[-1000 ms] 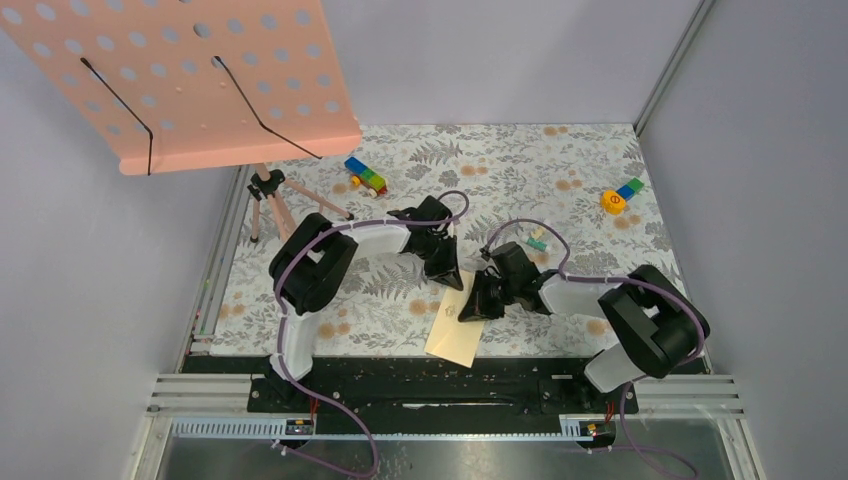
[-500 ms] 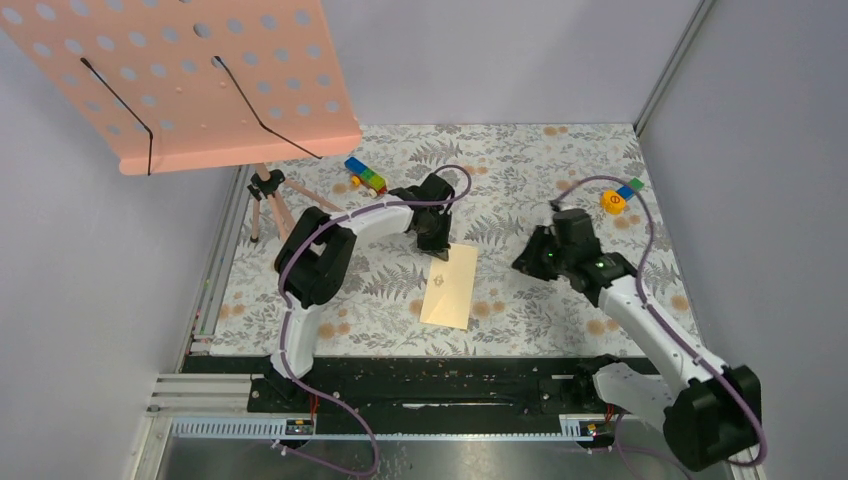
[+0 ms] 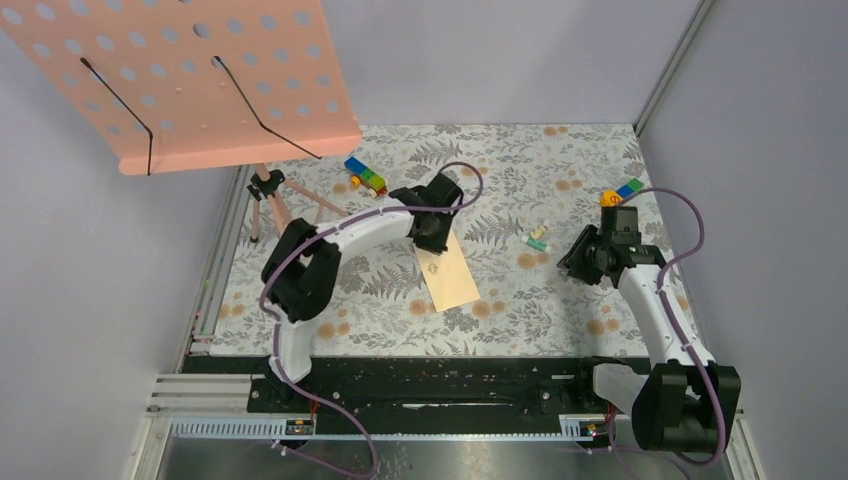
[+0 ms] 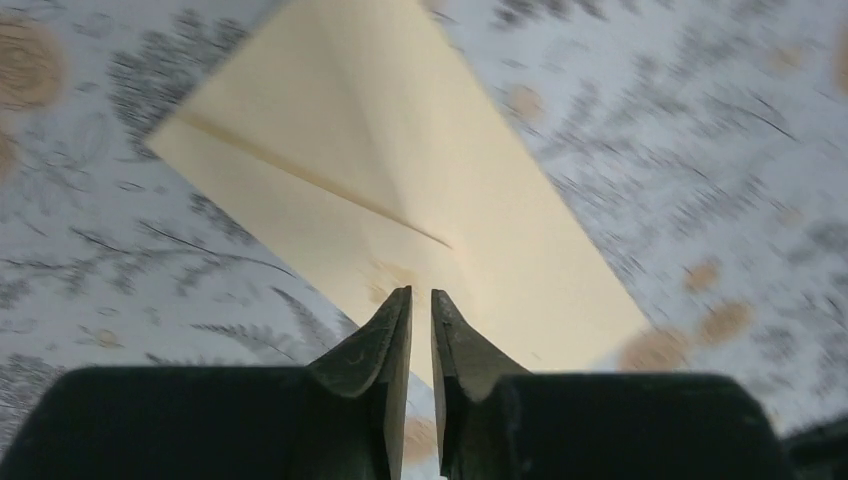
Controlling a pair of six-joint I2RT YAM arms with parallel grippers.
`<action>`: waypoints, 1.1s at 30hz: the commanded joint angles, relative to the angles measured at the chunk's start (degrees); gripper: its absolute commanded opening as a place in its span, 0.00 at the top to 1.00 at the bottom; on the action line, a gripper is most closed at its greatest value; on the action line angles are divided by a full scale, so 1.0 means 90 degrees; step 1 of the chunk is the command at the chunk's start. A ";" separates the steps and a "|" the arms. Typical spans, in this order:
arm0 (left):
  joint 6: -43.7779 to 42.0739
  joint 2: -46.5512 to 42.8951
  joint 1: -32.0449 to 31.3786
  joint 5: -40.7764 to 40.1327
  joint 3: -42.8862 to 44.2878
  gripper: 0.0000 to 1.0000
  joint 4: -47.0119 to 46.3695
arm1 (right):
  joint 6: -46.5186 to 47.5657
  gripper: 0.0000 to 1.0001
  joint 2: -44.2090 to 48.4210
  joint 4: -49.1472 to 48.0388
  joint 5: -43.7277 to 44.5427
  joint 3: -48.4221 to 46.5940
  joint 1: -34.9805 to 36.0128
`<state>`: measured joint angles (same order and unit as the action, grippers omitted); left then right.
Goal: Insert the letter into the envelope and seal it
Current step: Seal the envelope flap on the envelope, then pick up the solid glue from the center of the board.
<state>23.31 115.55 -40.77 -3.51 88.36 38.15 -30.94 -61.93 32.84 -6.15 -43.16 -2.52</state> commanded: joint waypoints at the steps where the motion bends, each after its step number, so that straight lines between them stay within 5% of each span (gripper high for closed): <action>1: 0.0111 -0.1074 -0.0708 0.0312 -0.0426 0.86 -0.0176 | -0.0428 0.58 -0.0385 -0.0608 -0.0194 -0.0419 -0.0032; 17: 0.1304 -0.2784 -0.1504 0.0595 -0.2873 0.81 -0.0871 | 0.1130 0.50 -0.3519 -0.0036 -0.0363 -0.2938 0.0017; 33: 0.1322 -0.3136 -0.1511 0.0462 -0.2801 0.81 -0.0587 | 0.2290 0.31 -0.4650 -0.0348 -0.0938 -0.3309 0.0434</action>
<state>34.59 88.23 -54.35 1.13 61.04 33.56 -15.07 -103.35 31.33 -12.08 -72.47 -1.17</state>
